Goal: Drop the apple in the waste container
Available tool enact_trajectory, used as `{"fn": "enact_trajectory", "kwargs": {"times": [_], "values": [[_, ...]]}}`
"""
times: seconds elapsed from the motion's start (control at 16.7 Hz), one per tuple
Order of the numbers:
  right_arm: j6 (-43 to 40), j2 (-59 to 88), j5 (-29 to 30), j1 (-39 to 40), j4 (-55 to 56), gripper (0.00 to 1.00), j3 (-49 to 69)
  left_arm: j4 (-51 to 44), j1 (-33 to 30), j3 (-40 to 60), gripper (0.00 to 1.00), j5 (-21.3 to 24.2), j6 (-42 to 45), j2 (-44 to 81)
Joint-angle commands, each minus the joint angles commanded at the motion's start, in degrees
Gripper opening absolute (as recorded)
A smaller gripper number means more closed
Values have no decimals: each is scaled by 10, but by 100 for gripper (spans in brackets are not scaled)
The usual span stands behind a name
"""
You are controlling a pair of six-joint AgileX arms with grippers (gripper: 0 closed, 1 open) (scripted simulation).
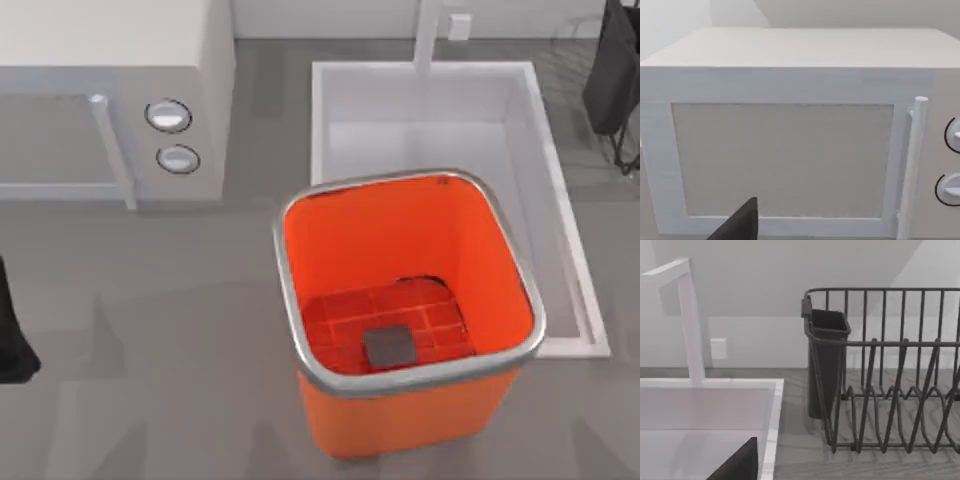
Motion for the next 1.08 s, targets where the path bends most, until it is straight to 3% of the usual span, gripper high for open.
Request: {"fn": "enact_trajectory", "kwargs": {"times": [0.42, 1.08], "values": [[-65, 84, 4, -15, -70, 100, 55, 0, 0, 0, 100, 0, 0, 0], [-403, 552, -6, -38, -298, 100, 393, 0, 0, 0, 100, 0, 0, 0]]}}
